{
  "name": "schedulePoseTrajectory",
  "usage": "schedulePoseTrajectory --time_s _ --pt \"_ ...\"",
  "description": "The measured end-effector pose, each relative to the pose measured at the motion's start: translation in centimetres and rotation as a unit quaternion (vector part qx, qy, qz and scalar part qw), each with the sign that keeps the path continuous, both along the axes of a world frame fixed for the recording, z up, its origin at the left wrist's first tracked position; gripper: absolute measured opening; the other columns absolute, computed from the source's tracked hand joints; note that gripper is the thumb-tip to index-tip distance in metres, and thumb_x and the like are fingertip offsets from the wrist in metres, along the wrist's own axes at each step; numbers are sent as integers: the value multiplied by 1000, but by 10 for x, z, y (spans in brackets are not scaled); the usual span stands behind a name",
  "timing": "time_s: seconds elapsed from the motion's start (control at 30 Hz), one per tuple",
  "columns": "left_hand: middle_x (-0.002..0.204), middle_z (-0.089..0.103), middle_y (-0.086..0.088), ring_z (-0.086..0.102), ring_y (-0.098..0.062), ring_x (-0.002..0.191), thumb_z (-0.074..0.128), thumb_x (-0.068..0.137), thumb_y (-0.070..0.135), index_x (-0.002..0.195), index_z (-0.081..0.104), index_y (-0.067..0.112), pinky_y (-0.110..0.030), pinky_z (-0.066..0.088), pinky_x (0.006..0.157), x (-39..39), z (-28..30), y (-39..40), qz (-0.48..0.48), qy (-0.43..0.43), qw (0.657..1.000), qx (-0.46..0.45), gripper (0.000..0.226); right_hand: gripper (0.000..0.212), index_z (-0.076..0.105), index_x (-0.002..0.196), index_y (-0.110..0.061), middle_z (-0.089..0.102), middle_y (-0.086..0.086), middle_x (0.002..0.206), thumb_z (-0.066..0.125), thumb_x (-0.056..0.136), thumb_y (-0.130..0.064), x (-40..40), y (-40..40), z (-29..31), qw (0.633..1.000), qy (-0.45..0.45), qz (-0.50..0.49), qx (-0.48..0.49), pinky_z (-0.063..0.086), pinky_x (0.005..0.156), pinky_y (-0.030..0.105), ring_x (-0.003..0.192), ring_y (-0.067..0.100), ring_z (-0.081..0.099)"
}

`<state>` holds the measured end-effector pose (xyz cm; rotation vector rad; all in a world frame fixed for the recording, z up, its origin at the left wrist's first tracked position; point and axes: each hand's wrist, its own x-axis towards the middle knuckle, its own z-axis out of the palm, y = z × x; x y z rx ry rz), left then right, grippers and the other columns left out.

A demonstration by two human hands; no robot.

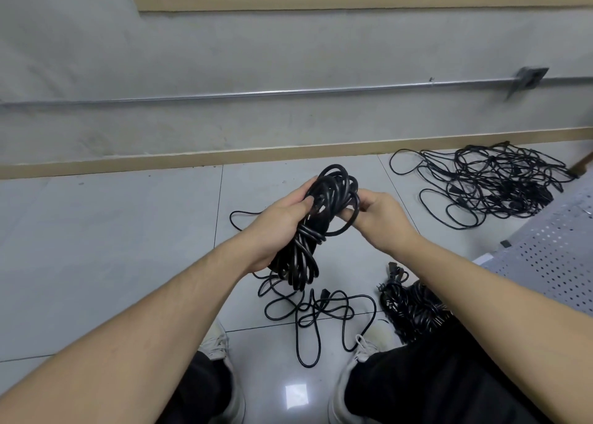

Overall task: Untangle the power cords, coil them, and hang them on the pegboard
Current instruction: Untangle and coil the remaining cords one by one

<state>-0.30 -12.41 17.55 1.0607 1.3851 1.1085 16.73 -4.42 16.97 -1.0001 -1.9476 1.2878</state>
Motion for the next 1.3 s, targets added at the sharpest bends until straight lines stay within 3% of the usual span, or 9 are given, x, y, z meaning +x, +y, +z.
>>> schedulePoseTrajectory --time_s 0.17,0.33,0.47,0.57,0.67,0.8,0.97,1.13,1.3 --pt "133 68 11 63 -4 123 39 111 19 145 56 34 -17 52 91 -1 -2 -5 13 -30 999 1 40 42 67 67 -61 64 14 89 74 91 -27 1 2 -6 991 -87 10 104 45 72 22 82 22 58" --pt "118 76 4 70 -8 107 42 111 16 129 65 34 -22 57 74 5 2 -5 59 -44 997 34 35 15 73 85 -37 60 7 77 66 97 -32 -4 2 -9 973 -121 -14 194 46 70 27 79 15 57" --pt "113 75 2 70 -9 97 44 110 14 126 65 37 -28 58 73 8 2 -4 62 -29 997 47 36 32 73 73 -34 73 -8 72 69 95 -11 -6 -5 -11 997 0 -59 57 55 73 24 71 0 62" --pt "116 71 -4 70 -17 96 48 108 16 138 61 29 -38 60 77 13 -1 0 96 -18 994 49 35 31 78 81 -28 77 -1 81 67 93 -2 -8 -4 -8 997 36 -66 8 61 84 42 81 11 70" --pt "124 70 1 69 -27 111 53 102 26 134 61 38 -53 57 96 16 -4 3 126 9 990 55 34 25 76 87 -18 75 -6 77 68 89 6 -7 0 1 993 100 -45 -36 58 83 30 77 6 69" --pt "128 68 7 66 -21 119 50 105 22 132 59 43 -50 54 103 19 -5 6 148 43 986 62 36 16 75 100 -10 77 5 97 65 91 -1 -7 -1 -1 977 175 10 -124 51 104 40 97 18 70" --pt "124 69 5 69 -23 113 52 104 25 131 60 43 -48 57 98 17 -3 8 176 43 982 62 33 46 64 122 -3 68 13 123 38 93 -27 -4 -2 4 939 238 125 -215 45 108 43 123 25 60" --pt "115 71 9 72 -16 103 52 105 27 136 55 38 -43 59 94 19 -7 8 167 88 980 56 32 30 67 111 -13 75 -1 97 75 86 -28 -17 -13 -2 987 123 10 -103 54 80 32 92 14 70" --pt "104 71 16 72 -7 97 59 97 33 135 48 42 -38 57 93 18 -5 6 125 150 979 61 40 6 68 83 -12 70 7 76 67 82 -18 -21 -11 3 982 141 -63 -105 53 77 38 75 15 65"
